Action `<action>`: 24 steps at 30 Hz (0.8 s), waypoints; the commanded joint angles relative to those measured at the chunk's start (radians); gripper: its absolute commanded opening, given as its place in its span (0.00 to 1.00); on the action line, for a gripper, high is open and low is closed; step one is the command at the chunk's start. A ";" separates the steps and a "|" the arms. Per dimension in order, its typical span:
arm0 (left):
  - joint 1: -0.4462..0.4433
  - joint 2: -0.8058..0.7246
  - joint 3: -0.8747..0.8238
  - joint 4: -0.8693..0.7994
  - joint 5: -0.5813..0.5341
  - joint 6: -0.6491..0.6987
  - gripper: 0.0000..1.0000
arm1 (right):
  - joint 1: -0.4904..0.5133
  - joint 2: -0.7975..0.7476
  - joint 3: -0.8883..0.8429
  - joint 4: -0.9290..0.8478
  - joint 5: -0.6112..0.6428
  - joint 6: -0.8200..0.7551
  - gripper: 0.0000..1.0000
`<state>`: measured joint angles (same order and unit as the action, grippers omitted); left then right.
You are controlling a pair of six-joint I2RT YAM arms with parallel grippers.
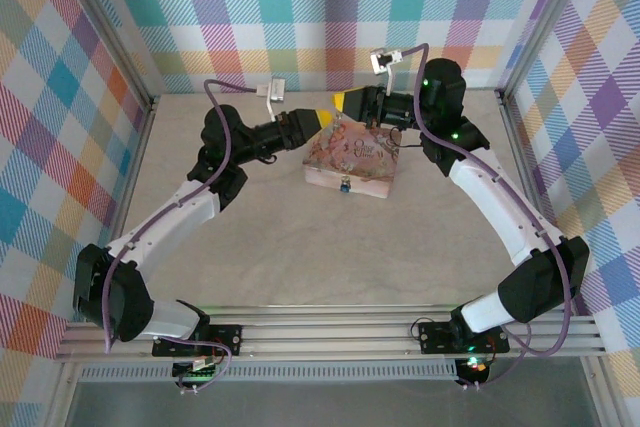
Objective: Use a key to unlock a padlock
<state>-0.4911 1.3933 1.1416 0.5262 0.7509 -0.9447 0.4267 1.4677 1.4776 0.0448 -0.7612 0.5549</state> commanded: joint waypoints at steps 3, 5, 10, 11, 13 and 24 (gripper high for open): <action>-0.028 0.030 0.068 0.032 0.040 -0.009 0.36 | 0.010 0.004 -0.014 0.033 -0.016 0.027 0.00; -0.032 0.038 0.078 0.034 0.042 -0.011 0.34 | 0.011 0.002 -0.017 0.031 -0.016 0.028 0.00; -0.034 0.049 0.095 0.032 0.044 -0.012 0.30 | 0.012 -0.001 -0.023 0.033 -0.017 0.034 0.00; -0.035 0.049 0.097 0.028 0.047 -0.011 0.28 | 0.013 -0.001 -0.025 0.036 -0.018 0.036 0.00; -0.035 0.053 0.101 0.025 0.051 -0.009 0.21 | 0.012 0.000 -0.025 0.038 -0.018 0.039 0.00; -0.038 0.022 0.101 -0.108 0.029 0.092 0.00 | 0.007 -0.011 0.007 -0.032 0.103 0.110 0.35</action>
<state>-0.5175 1.4464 1.2148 0.4644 0.7746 -0.9058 0.4316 1.4677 1.4612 0.0341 -0.7208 0.6312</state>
